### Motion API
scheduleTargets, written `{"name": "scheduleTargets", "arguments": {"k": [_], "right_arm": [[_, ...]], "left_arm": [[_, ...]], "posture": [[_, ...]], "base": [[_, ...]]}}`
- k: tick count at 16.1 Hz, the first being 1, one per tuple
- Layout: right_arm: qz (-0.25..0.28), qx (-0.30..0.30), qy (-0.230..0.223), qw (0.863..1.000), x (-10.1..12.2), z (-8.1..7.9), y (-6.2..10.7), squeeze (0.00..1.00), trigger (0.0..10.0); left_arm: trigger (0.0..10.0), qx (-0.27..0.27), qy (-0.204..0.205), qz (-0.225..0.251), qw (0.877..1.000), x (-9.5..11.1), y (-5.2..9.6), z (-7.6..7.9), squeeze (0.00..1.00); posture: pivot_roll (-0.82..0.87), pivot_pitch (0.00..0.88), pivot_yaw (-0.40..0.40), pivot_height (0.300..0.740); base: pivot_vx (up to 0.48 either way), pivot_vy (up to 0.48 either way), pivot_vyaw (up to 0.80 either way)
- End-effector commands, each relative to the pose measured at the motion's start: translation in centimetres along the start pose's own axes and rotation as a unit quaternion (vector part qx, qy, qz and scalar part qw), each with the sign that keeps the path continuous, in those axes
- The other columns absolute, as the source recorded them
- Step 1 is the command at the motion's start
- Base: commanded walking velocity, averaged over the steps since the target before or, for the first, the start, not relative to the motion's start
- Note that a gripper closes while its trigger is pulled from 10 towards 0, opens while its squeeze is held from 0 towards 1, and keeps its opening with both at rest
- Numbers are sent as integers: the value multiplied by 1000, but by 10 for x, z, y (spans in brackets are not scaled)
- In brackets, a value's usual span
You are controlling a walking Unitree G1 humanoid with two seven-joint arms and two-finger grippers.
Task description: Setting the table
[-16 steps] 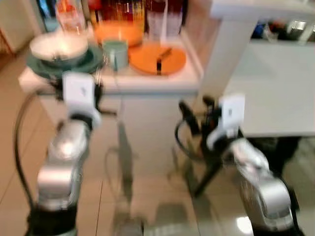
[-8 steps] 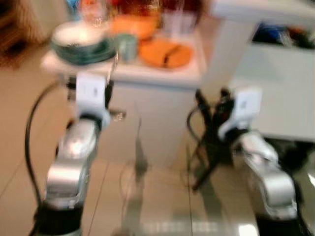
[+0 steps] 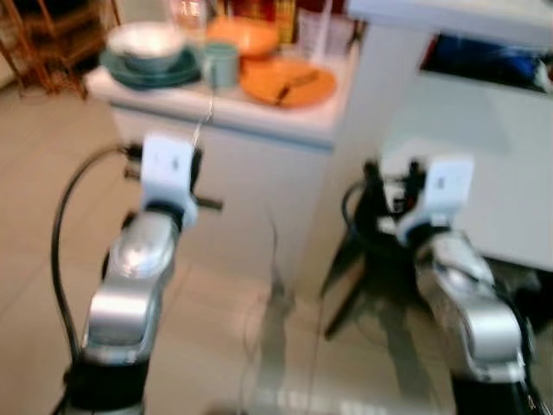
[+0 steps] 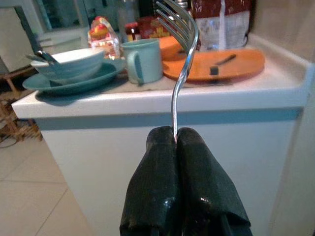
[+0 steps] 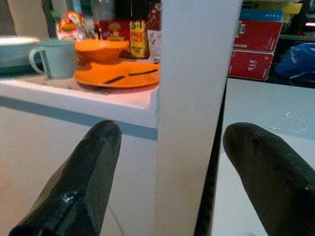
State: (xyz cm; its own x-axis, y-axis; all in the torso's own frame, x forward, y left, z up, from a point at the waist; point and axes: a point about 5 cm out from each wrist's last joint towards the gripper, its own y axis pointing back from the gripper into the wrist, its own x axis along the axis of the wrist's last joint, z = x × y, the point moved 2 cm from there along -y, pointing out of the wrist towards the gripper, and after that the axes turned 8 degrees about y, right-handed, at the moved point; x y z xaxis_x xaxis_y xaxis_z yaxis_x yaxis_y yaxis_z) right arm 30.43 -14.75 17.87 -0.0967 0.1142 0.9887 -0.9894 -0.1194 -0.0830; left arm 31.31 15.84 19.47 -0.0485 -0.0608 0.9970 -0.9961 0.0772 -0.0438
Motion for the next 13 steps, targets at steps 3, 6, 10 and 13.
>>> {"name": "scheduleTargets", "arguments": {"k": [3, 6, 10, 13], "right_arm": [[11, -36, -9, 999, 4, 13, 2, 0, 10000], [11, -39, -12, 999, 4, 14, 2, 0, 10000], [10, -39, -7, 999, 4, 14, 2, 0, 10000], [8, -29, -5, 1000, 4, 11, 2, 0, 10000]], "left_arm": [[10000, -5, -5, 12, 1000, 5, -2, 4, 0], [10000, 11, -7, 19, 1000, 9, -4, 0, 0], [10000, 22, 4, 21, 1000, 11, -6, -2, 0], [10000, 17, 0, 21, 1000, 11, -7, 0, 0]], "posture": [[79, 54, -22, 740], [79, 56, -20, 740], [79, 54, -19, 740], [79, 53, -12, 740]], "base": [[0, -480, 0], [0, -480, 0], [0, -480, 0], [0, -480, 0]]}}
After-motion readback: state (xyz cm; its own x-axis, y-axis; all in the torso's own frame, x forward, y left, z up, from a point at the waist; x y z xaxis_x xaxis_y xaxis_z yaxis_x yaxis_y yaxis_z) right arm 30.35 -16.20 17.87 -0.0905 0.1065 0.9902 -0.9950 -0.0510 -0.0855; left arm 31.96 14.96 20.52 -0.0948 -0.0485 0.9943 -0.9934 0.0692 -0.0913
